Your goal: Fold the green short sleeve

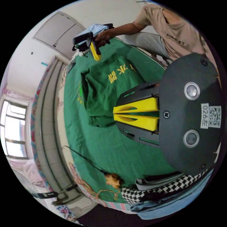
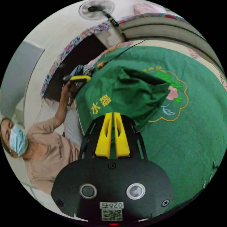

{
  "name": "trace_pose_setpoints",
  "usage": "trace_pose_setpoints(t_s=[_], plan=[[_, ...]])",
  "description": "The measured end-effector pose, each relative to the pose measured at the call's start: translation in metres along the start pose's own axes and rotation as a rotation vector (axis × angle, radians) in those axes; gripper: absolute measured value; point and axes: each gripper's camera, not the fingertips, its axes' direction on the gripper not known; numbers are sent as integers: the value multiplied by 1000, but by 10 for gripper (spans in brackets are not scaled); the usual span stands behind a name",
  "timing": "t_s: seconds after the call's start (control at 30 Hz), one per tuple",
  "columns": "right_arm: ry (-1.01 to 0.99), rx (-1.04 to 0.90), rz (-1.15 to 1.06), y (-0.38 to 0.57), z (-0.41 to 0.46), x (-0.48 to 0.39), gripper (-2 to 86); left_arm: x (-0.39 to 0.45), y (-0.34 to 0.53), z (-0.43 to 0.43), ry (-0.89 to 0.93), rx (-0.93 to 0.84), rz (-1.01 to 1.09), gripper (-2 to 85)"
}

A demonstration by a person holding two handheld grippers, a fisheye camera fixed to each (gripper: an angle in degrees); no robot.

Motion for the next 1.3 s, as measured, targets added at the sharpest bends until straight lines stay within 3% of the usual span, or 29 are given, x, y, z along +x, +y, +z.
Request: trace_pose_setpoints(t_s=[0.13, 0.2, 0.27, 0.33, 0.4, 0.5, 0.63, 0.8, 0.93, 1.0, 1.17, 1.23, 1.3], plan=[[123, 149, 262, 6, 2, 37, 69, 107, -4, 20, -165, 114, 312, -9], [167, 198, 238, 7, 13, 37, 22, 151, 1, 56, -384, -1, 513, -8], [262, 277, 173, 8, 8, 20, 0, 163, 16, 126, -731, -240, 592, -7], [483, 334, 164, 11, -2, 4, -5, 171, 32, 135, -810, -143, 616, -7], [610, 379, 172, 23, -15, -7, -8, 182, 33, 137, -875, -187, 631, -7], [452, 416, 122, 36, -30, -19, -5, 199, 27, 111, -833, -58, 576, -6], [464, 392, -17, 32, -19, -47, 19, 204, 19, 81, -762, 134, 520, -3], [566, 216, -115, 18, 33, -59, 74, 151, 4, 104, -845, 89, 416, 26], [535, 146, -51, 17, 51, -53, 22, 85, -17, 128, -384, -82, 249, 10], [579, 281, -105, 23, 34, -77, 0, 78, -19, 124, -372, -79, 265, 0], [787, 301, -70, 27, 32, -77, 12, 15, 1, 86, -186, 162, -188, -8], [728, 310, -22, 29, 26, -69, 19, 16, 12, 79, -306, 218, -280, -9], [638, 357, -56, 31, 22, -77, 14, 34, 13, 72, -413, 280, -243, -9]])
